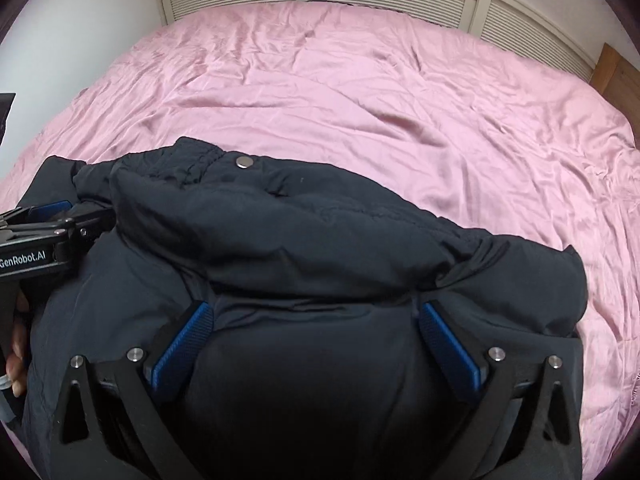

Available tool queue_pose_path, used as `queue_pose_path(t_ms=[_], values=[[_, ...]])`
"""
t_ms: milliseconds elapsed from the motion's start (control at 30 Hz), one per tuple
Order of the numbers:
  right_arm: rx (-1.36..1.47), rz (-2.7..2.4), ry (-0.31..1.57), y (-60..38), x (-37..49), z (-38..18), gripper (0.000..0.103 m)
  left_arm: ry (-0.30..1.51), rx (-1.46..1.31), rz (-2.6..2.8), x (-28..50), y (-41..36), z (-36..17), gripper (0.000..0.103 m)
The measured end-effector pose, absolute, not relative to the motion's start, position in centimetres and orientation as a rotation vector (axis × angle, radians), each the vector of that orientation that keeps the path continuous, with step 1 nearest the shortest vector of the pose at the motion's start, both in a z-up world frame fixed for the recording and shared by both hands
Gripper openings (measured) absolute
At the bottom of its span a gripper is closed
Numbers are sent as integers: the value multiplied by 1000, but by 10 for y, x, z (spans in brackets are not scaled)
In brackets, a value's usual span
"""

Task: Fold large clothes
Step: 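Close both tools side by side on the folded coat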

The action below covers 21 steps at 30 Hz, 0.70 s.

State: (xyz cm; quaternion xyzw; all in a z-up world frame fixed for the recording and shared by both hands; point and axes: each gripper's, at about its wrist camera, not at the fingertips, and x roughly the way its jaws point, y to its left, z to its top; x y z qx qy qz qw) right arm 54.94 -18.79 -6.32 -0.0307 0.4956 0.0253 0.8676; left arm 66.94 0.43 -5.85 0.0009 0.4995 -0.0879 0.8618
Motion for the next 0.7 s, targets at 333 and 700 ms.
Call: queue_pose_path(t_ms=[333, 700], values=[[-119, 60, 947, -198, 486, -30, 103, 970, 73, -194, 601, 21, -38, 100], [-87, 36, 946, -222, 471, -58, 103, 985, 51, -156, 598, 30, -75, 102]])
